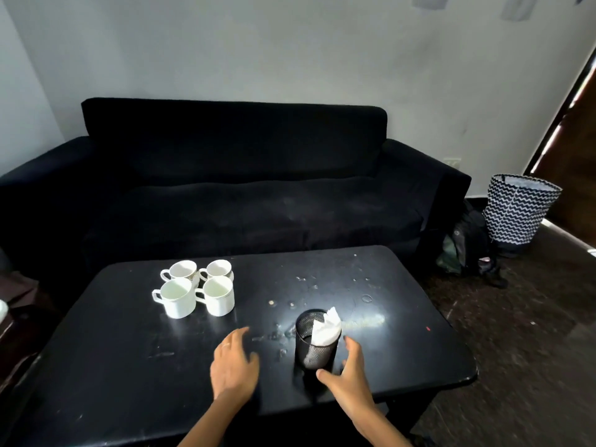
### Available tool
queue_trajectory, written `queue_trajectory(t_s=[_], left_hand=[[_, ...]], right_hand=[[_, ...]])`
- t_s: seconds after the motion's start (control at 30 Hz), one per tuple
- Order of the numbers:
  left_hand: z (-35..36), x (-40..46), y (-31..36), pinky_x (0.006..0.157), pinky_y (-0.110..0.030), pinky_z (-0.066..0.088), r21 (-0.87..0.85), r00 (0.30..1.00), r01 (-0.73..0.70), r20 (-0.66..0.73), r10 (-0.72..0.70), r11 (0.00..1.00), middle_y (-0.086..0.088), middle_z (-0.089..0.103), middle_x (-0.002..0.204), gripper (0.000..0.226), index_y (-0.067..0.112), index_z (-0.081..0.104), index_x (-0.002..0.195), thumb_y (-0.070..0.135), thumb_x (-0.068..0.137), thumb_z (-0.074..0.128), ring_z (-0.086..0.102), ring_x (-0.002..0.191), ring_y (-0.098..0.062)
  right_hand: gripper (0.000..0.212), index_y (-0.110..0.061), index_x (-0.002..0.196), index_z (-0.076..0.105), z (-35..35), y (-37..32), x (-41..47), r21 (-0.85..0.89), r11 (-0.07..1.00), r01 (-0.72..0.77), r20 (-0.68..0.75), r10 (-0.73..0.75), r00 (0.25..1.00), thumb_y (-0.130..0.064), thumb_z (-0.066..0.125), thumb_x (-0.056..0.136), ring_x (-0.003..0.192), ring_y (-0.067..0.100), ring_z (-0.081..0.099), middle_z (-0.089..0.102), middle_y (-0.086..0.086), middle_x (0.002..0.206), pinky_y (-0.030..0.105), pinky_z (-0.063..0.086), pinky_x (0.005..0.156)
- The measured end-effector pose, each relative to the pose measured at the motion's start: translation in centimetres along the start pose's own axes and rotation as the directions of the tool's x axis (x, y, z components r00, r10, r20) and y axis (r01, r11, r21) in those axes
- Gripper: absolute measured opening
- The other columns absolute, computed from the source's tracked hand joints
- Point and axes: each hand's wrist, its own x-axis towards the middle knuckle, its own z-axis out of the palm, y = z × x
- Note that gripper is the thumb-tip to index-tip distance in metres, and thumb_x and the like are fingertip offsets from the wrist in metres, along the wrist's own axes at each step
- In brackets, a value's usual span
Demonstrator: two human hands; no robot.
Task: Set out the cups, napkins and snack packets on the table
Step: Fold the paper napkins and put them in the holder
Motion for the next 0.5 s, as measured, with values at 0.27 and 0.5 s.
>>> queue_trajectory(t_s=[0.27,0.5], left_hand=[[-2.2,3.3,-7.7,0.108,-0.053,0.029,-0.041,0.885,0.273,-0.382,-0.267,0.961,-0.021,0.045,0.141,0.049,0.004,0.062,0.12,0.026,0.076,0.064,0.038,0.13,-0.043],[-1.3,4.7,-10.4,0.104,-0.057,0.027,-0.163,0.812,0.296,-0.477,-0.337,0.941,-0.034,0.052,0.126,0.062,-0.01,0.062,0.106,0.031,0.067,0.037,0.047,0.116,-0.052]], right_hand=[[0.087,-0.005,0.134,0.033,2.1,-1.8,1.0,-0.06,0.994,0.095,-0.131,-0.102,0.986,-0.005,0.078,0.06,0.122,0.03,0.047,0.044,0.013,0.132,0.032,0.041,0.098],[0.083,-0.007,0.118,0.043,3.7,-1.4,1.7,0.035,0.99,0.136,-0.253,-0.123,0.96,0.0,0.084,0.046,0.09,0.034,0.063,0.059,0.005,0.097,0.03,0.048,0.077]])
